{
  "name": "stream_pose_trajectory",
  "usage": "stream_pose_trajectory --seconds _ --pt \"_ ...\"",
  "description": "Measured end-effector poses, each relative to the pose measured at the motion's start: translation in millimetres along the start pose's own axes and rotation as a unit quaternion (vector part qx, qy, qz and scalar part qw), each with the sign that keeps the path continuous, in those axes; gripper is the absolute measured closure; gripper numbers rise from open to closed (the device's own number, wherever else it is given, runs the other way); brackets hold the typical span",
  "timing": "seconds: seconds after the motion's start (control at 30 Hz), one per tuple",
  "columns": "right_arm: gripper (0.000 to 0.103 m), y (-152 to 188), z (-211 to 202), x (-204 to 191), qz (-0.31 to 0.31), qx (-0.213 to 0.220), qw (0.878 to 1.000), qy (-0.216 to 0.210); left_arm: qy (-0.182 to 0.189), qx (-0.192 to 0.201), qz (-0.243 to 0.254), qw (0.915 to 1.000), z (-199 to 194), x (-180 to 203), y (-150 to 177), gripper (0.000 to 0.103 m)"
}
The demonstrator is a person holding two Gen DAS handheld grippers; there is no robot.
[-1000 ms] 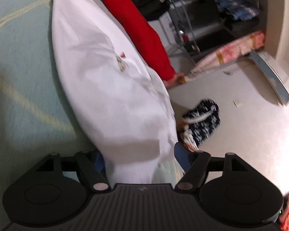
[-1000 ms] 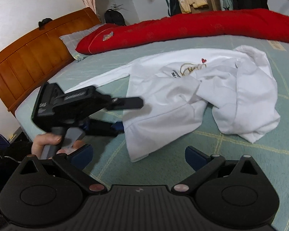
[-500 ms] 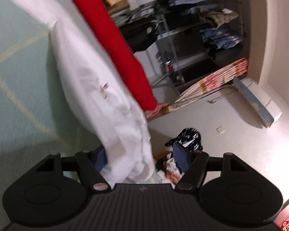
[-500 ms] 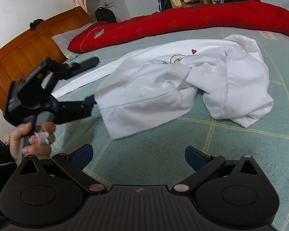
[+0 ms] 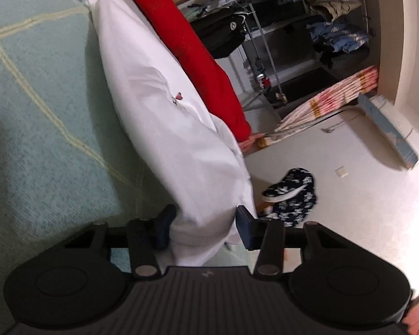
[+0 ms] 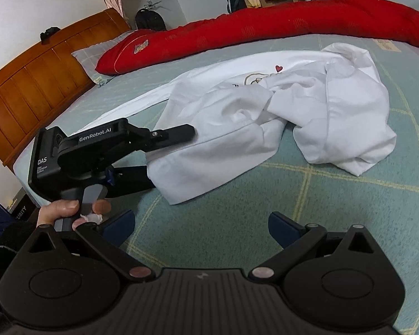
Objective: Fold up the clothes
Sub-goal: 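Grasp the white shirt edge with the left gripper and lift it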
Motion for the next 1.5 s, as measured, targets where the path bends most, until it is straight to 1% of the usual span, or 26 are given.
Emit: stream_pose_trajectory --seconds 0.03,0.1,0.17,0.23,0.3,0.57,0.7,0.83,0.93,1.03,1.2,1.27,1.33,1.43,1.47,1.5 --pt "0.0 1 1 1 0.002 -0.001 1.0 0.001 -0.008 0.003 0.008 0.9999 2 -1 1 0.067" --pt "0.0 2 2 2 0.004 -0.004 1.0 0.004 -0.03 0.006 0.01 0.9995 7 -5 1 0.085" --pt "0.0 4 3 3 0.006 -0.007 1.0 0.008 -0.04 0.006 0.007 0.9991 7 -7 2 0.089" --pt "0.0 5 3 6 0.01 -0.009 1.0 0.014 -0.051 0.007 0.004 0.9987 7 -8 3 0.091" --pt "0.0 6 2 8 0.015 -0.008 1.0 0.018 -0.056 0.011 0.003 0.9984 -1 -5 1 0.094" --pt "0.0 5 -2 11 0.017 -0.002 1.0 0.021 -0.071 0.027 0.001 0.9971 -35 12 -8 0.095" --pt "0.0 4 -3 10 0.016 0.001 1.0 0.019 -0.093 0.046 0.01 0.9945 -66 11 -18 0.095" --pt "0.0 4 -4 10 0.015 0.001 1.0 0.019 -0.113 0.06 0.006 0.9918 -97 9 -26 0.095" --pt "0.0 3 -4 9 0.013 0.002 1.0 0.019 -0.122 0.073 0.011 0.9897 -114 9 -34 0.095" --pt "0.0 2 -4 9 0.013 0.005 1.0 0.018 -0.145 0.067 0.014 0.9871 -120 -1 -43 0.095" --pt "0.0 -1 -4 17 0.025 0.015 0.999 0.024 -0.165 0.051 0.021 0.9847 -112 -12 -36 0.094" --pt "0.0 -3 -7 21 0.026 0.023 0.999 0.039 -0.174 0.05 0.02 0.9833 -110 -15 -33 0.094" --pt "0.0 -6 -11 23 0.014 0.034 0.996 0.079 -0.177 0.048 0.024 0.9828 -109 -16 -31 0.094" --pt "0.0 -16 -12 30 -0.01 0.043 0.986 0.158 -0.185 0.04 0.043 0.9809 -107 -14 -30 0.091" --pt "0.0 -20 -11 32 -0.019 0.046 0.983 0.18 -0.192 0.036 0.051 0.9794 -107 -13 -30 0.088" --pt "0.0 -24 -10 34 -0.027 0.048 0.978 0.201 -0.198 0.032 0.06 0.9778 -107 -12 -29 0.08"
Point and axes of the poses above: each gripper's, at about its wrist camera, not at the fingertips, and z roughly the way its jaws point, x to its right, y to its underside, the point moved 3 cm from there along z, roughly the way its jaws point, and after that the axes turned 11 degrees about -y, right-handed, at the moved point
